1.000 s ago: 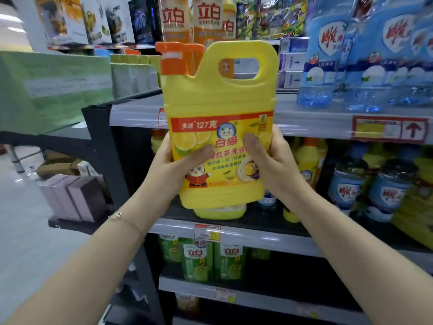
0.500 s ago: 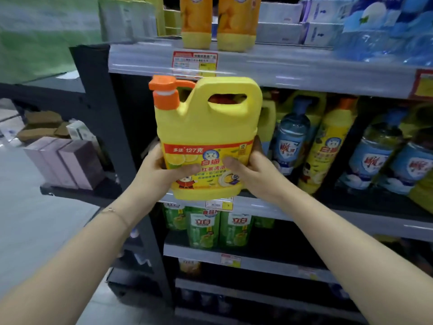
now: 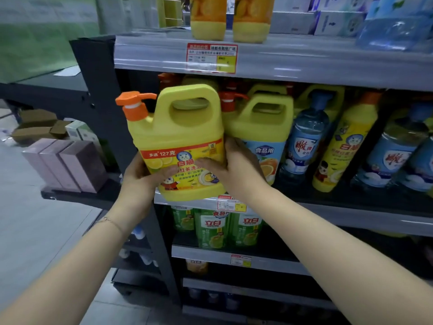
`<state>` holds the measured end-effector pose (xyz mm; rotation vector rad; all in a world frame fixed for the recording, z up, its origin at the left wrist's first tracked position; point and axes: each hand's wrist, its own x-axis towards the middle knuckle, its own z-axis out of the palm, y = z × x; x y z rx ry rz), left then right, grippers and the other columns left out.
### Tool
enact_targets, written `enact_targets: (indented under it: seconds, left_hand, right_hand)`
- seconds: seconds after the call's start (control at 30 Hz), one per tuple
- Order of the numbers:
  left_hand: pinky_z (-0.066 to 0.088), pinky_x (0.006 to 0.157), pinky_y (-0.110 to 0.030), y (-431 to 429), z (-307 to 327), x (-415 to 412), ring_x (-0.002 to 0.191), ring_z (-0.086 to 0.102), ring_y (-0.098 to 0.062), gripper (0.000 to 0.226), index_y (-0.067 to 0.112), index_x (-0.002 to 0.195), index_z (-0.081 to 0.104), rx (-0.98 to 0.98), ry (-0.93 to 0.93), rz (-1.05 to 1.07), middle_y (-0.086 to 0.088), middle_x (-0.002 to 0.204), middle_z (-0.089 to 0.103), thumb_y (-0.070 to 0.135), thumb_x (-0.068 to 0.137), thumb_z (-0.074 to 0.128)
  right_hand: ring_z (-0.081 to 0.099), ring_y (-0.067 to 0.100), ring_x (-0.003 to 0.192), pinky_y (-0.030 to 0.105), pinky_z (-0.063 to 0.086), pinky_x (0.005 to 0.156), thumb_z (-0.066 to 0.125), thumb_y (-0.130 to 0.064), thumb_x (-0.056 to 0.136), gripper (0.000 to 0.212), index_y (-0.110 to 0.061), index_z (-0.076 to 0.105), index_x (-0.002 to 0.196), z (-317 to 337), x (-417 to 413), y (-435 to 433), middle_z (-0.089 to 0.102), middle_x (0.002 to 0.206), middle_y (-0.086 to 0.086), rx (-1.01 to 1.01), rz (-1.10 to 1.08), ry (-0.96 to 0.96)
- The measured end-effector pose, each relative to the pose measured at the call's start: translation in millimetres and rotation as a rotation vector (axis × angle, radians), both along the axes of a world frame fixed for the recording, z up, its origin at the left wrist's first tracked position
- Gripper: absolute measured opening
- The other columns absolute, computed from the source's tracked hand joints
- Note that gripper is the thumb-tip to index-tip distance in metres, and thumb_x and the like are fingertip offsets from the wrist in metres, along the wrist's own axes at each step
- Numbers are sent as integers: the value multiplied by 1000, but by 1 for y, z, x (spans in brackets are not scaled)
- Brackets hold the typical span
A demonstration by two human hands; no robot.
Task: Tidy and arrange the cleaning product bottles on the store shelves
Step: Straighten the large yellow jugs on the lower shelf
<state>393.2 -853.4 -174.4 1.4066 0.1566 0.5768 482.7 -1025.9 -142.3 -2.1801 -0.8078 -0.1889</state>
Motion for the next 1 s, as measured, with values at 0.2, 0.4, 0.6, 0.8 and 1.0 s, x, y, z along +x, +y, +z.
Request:
enact_targets:
  seconds: [0.2,0.4,0.6,0.8,1.0]
  left_hand:
    - [56,74,-25,12,0,-1,97,70,-16,52,10,119,58,0,-11,84,1,105,73,5,70,74]
    - [57,73,-25,12,-3,4,97,69,-15,51,8,123,56,51,3,145,-3,111,70,2,76,75]
    - [58,78,-31,4,-4,10,96,69,-13,51,11,119,60,117,32,263,1,109,71,12,73,81]
    - [57,82,-38,-5,-5,20,96,68,-13,52,18,117,61,136,59,373,6,107,70,25,71,84]
    - [57,82,-40,-12,3,34,89,66,-7,32,34,95,60,163,133,403,16,94,68,30,73,82]
  right_hand:
    - [56,28,111,42,49,90,58,-61,81,66,-14,47,125,-6,2,25,57,126,5,-13,-30,3]
    - [58,25,108,42,50,90,61,-58,82,59,-15,52,121,-9,5,30,62,119,4,45,-83,88]
    - [58,25,77,34,48,63,57,-62,83,50,-12,52,85,-5,7,24,61,82,6,-111,-193,-107]
    - [54,32,92,34,44,63,61,-26,83,21,-7,64,91,-8,9,6,59,98,13,-11,-277,-590]
    - [34,34,126,40,18,106,56,-45,86,64,-1,45,132,9,26,-19,46,132,18,-141,-457,-465]
